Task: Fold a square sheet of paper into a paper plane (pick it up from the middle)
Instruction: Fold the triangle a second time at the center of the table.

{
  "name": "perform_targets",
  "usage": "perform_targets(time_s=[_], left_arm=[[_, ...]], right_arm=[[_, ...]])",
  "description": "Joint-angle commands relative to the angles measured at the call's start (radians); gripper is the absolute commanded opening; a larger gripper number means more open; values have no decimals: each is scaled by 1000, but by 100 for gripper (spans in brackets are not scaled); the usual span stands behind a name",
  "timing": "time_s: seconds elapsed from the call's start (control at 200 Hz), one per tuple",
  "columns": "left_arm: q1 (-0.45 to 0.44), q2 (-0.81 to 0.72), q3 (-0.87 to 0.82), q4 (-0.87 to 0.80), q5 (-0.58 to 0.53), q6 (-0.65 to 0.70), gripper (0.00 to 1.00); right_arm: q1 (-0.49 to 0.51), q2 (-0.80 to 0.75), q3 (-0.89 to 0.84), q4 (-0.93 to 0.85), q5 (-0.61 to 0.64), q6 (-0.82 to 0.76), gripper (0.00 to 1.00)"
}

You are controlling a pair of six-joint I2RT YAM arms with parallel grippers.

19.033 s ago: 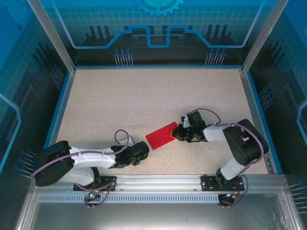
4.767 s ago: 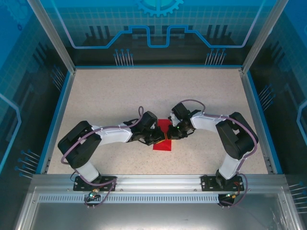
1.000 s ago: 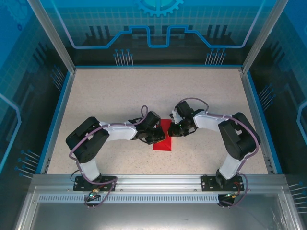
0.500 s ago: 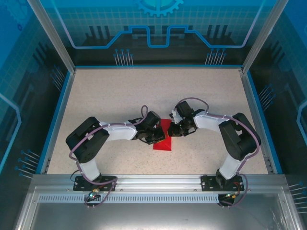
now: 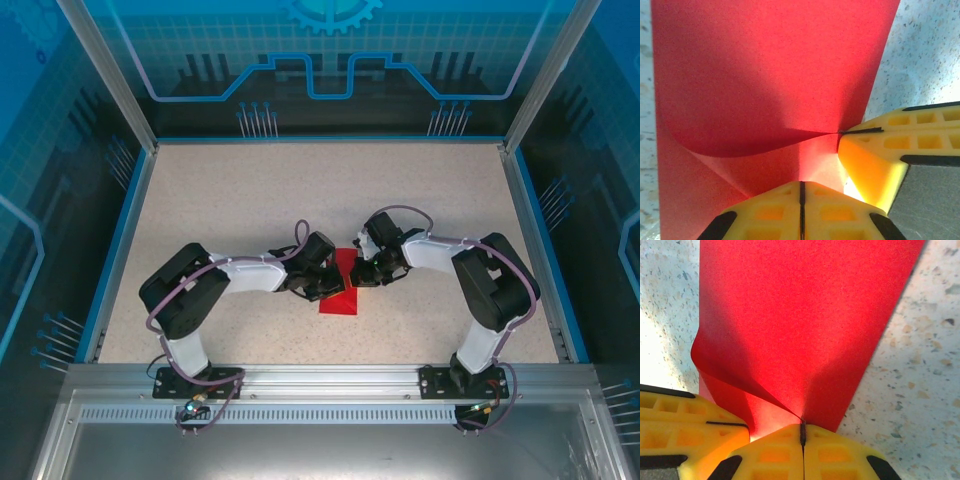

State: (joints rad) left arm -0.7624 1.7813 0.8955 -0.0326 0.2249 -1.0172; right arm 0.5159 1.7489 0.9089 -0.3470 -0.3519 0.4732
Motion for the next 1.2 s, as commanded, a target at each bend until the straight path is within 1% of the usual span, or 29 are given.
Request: perform_targets(time_s=[0.0,0.65,0.805,0.89,0.96,1.055,1.195], left_arm=[[-2,20,22,-21,14,20,9],[-2,59,-7,-60,-5,-5,9],[-4,65,-24,-77,-11,-13,9],[-3,65,-33,-87,-16,-14,8],[-3,64,-39,-87,-18,-15,8],[-4,63,-43,-84,-18,-18,8],[-5,64,-40,-88,-20,-17,7]], right_arm=[[-8,17,8,-14,24,-1,6],[-8,12,14,-28,26,2,6],[-8,-58,31,-65,38,21,13],[-10,-128,36,-97,84,32,19],[-10,-185,31,-120,129,49,22],[-5,-232,9,-134,132,58,21],[24,-246,-20,-146,105,63,12]])
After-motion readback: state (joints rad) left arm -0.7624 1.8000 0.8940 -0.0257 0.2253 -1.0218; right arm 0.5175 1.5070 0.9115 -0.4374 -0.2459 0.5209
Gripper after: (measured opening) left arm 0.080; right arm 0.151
